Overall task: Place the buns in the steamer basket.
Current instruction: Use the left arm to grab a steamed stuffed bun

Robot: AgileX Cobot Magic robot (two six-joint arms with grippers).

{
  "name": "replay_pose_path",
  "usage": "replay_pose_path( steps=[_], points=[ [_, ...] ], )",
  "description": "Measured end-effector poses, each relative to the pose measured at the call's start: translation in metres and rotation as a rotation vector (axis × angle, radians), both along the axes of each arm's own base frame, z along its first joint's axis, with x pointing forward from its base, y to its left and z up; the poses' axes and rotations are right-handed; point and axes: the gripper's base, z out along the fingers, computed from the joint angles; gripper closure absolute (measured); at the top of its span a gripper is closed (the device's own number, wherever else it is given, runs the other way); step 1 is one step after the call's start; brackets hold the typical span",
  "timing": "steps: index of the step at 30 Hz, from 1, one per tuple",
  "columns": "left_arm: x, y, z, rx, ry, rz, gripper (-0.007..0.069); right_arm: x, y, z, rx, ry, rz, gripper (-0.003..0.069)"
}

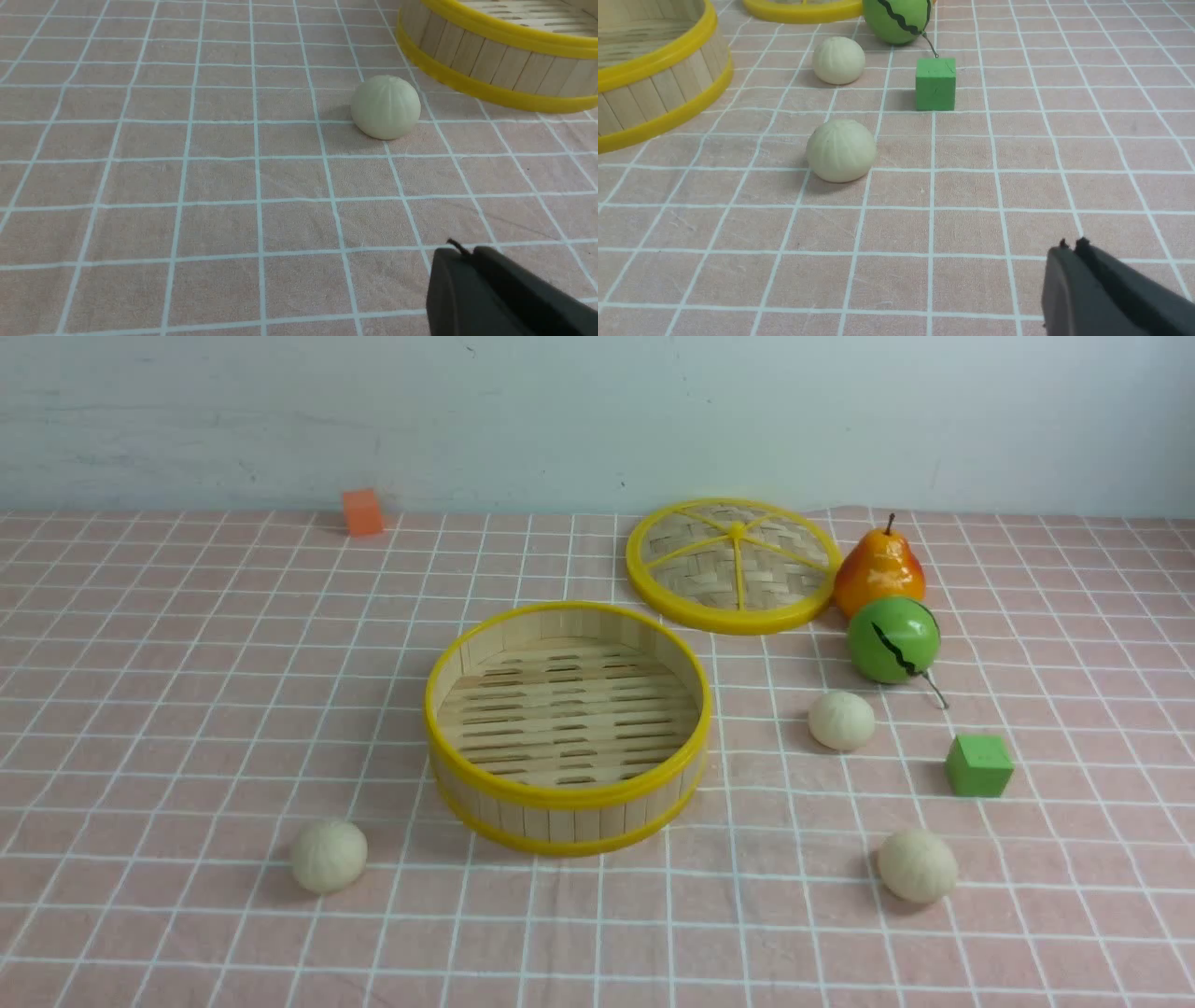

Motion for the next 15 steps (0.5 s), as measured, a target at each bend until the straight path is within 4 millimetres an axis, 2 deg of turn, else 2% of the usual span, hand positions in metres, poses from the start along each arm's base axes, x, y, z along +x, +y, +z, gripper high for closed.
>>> replay_pose_path(
  steps=[15],
  points=[
    [0.0000, 0.0000, 0.0000, 0.000, 0.000, 0.000, 0.0585, 0.0000, 0.0000, 0.0000, 0.000, 0.000, 0.000, 0.0648]
  ],
)
